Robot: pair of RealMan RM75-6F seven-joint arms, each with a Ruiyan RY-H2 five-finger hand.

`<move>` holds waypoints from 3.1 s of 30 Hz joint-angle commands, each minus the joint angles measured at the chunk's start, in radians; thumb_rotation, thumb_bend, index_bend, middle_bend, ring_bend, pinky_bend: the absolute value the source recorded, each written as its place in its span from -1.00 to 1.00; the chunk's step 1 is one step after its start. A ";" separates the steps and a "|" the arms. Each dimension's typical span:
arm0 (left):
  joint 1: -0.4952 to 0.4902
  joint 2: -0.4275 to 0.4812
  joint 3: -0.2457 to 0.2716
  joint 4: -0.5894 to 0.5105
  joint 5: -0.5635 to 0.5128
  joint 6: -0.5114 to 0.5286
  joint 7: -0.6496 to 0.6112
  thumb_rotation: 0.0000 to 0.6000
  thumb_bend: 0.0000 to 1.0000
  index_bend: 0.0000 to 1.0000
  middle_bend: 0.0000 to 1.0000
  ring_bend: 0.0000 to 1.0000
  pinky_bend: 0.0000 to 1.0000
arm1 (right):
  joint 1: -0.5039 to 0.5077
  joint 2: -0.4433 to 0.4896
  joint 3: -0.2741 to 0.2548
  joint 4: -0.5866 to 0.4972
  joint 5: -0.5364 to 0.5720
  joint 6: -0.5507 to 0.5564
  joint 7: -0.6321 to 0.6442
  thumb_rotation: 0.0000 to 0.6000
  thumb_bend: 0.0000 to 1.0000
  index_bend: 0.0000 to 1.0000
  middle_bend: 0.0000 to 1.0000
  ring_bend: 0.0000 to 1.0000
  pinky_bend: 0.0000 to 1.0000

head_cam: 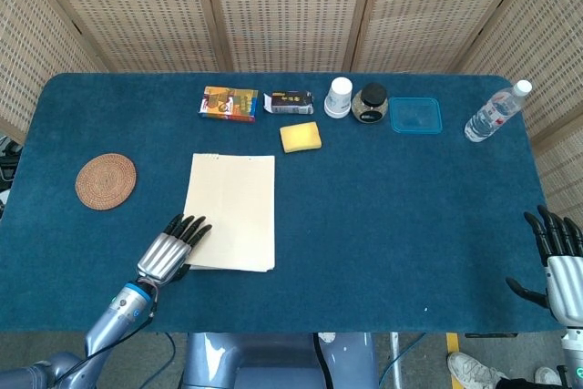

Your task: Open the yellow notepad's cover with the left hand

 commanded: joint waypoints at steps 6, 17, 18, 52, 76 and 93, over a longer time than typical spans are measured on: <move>-0.012 0.003 -0.010 -0.010 -0.011 -0.006 0.001 1.00 -0.03 -1.00 -1.00 -1.00 -1.00 | 0.001 -0.001 -0.001 0.000 0.000 -0.002 -0.001 1.00 -1.00 -1.00 -1.00 -1.00 -1.00; -0.057 0.016 -0.078 -0.070 -0.045 -0.006 0.009 1.00 -0.03 -1.00 -1.00 -1.00 -1.00 | 0.003 -0.001 0.000 0.001 0.005 -0.008 0.001 1.00 -1.00 -1.00 -1.00 -1.00 -1.00; -0.060 0.017 -0.082 -0.073 -0.049 -0.008 0.011 1.00 -0.03 -1.00 -1.00 -1.00 -1.00 | 0.003 -0.001 0.000 0.001 0.006 -0.008 0.001 1.00 -1.00 -1.00 -1.00 -1.00 -1.00; -0.169 -0.024 -0.090 0.012 -0.127 -0.098 0.007 1.00 -0.02 -1.00 -1.00 -1.00 -1.00 | 0.009 -0.004 -0.001 0.003 0.017 -0.028 0.000 1.00 -1.00 -1.00 -1.00 -1.00 -1.00; -0.155 -0.069 -0.038 0.159 0.054 0.015 -0.271 1.00 0.23 0.59 0.13 -0.20 -0.22 | 0.010 -0.002 -0.004 -0.001 0.012 -0.028 0.001 1.00 -1.00 -1.00 -1.00 -1.00 -1.00; -0.080 0.106 0.161 0.135 0.373 0.294 -0.545 1.00 0.23 0.64 0.17 -0.18 -0.17 | 0.013 -0.010 -0.010 -0.004 0.007 -0.035 -0.020 1.00 -1.00 -1.00 -1.00 -1.00 -1.00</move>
